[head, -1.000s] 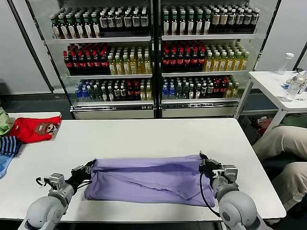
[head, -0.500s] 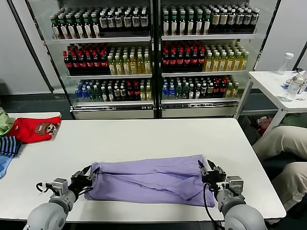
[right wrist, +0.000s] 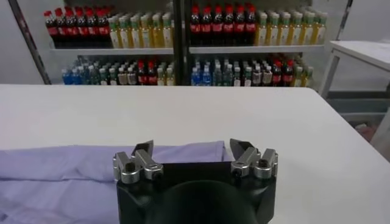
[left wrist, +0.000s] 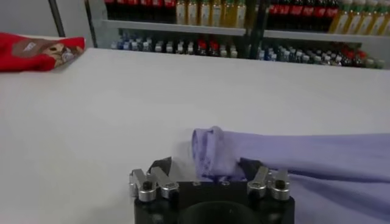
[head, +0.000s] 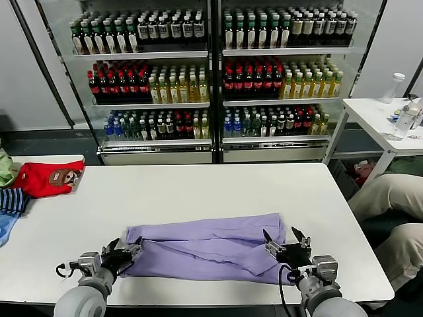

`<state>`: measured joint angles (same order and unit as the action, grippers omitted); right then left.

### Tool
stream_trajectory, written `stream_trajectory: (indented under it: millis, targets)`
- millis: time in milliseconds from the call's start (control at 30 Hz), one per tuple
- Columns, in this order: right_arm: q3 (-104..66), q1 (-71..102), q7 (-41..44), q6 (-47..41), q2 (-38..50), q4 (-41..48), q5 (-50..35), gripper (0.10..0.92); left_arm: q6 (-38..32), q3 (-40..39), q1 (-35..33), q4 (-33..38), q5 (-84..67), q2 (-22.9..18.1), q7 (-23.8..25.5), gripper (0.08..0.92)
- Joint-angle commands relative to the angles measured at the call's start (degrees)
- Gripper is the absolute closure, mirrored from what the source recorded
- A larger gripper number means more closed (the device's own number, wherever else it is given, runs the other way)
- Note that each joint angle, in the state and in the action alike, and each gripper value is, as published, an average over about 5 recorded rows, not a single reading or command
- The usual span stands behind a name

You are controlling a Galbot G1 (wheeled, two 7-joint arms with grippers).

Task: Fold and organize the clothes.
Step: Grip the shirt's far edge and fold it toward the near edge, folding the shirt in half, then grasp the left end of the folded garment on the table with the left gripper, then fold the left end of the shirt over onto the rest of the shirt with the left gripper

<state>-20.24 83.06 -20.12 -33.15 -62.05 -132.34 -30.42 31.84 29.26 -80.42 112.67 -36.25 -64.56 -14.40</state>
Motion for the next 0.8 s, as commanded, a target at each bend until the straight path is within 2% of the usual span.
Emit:
stream_trajectory:
  millis: [33, 200, 367, 533, 700, 800]
  targets:
    - [-0.08, 0.96, 0.4, 0.0, -0.13, -1.11, 1.13, 0.202, 1.54, -1.14, -1.06, 1.63, -2.97, -4.56, -3.99, 0.425]
    - [-0.28, 1.12, 0.58, 0.01, -0.08, -1.14, 1.38, 0.202, 1.52, -0.23, -0.33, 2.01, -0.45, -3.97, -3.54, 0.564]
    - [-0.5, 1.08, 0.77, 0.03, 0.05, -1.19, 1.7, 0.202, 1.55, 3.0, -0.07, 4.67, 6.6, -1.08, -3.34, 0.711]
    - [-0.69, 0.71, 0.81, 0.02, 0.06, -1.27, 1.87, 0.202, 1.54, 13.89, -2.84, 6.4, 15.71, 3.95, 0.27, 0.848]
    - [-0.93, 0.65, 0.9, 0.02, -0.24, -1.17, 2.25, 0.202, 1.45, 27.94, -5.94, 3.74, 22.02, 8.83, 5.48, 0.892]
    - [-0.9, 0.67, 0.99, 0.02, -0.52, -1.06, 2.58, 0.202, 1.47, 30.24, -6.1, 4.32, 23.48, 9.98, 6.76, 0.893]
